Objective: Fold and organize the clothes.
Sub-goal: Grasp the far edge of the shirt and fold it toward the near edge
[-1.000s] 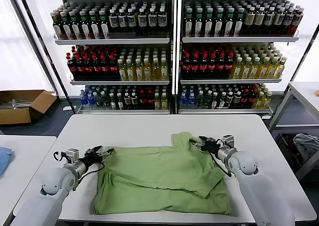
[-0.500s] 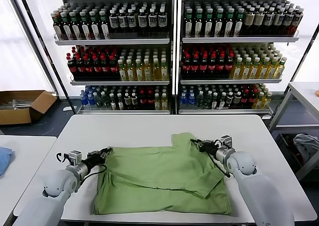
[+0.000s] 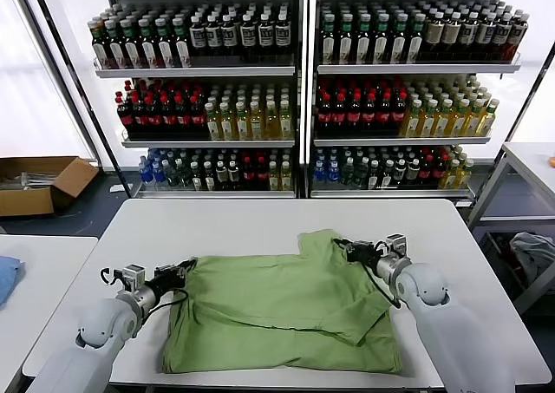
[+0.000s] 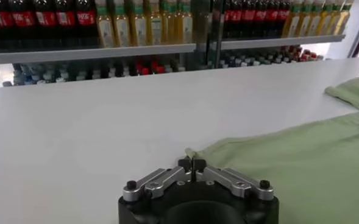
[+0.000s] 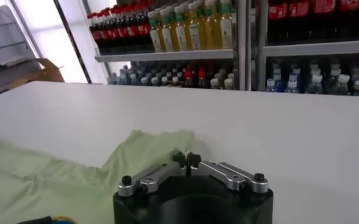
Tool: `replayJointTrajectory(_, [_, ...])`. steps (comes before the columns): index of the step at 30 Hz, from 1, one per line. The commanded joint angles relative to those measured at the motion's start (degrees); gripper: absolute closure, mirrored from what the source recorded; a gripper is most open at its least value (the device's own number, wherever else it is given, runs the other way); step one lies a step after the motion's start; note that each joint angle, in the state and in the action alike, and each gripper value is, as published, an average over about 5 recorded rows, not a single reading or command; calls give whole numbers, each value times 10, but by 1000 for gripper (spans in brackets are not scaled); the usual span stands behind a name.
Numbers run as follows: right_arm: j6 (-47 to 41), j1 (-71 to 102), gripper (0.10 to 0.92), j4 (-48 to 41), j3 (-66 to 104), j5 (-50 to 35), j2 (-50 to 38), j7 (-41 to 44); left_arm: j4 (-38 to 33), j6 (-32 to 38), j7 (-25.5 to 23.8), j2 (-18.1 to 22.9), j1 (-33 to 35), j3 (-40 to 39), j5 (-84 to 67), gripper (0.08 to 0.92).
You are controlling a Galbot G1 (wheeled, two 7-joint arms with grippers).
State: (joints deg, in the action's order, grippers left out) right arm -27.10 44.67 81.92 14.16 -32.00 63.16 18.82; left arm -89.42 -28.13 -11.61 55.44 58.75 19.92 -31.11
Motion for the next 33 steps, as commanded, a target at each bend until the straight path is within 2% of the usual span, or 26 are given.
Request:
replayJointTrajectory(1, [0,34,914,72,29,-22,-6,-5,-82,31,36,-4,26,27,-19,912])
replayJointTrajectory(12, [-3,176,914,235,94,-42,-16,-21,-183,64,70,-2,98,78,-23,912])
replayJointTrajectory(23, [-3,336,914,387,194,-52,-19,-28,-281,51,89,-6,206,124,-17,912])
replayJointTrajectory(33, [42,508,914,424,271,12,-4,8,-326,32,75,21,330,180,29,912])
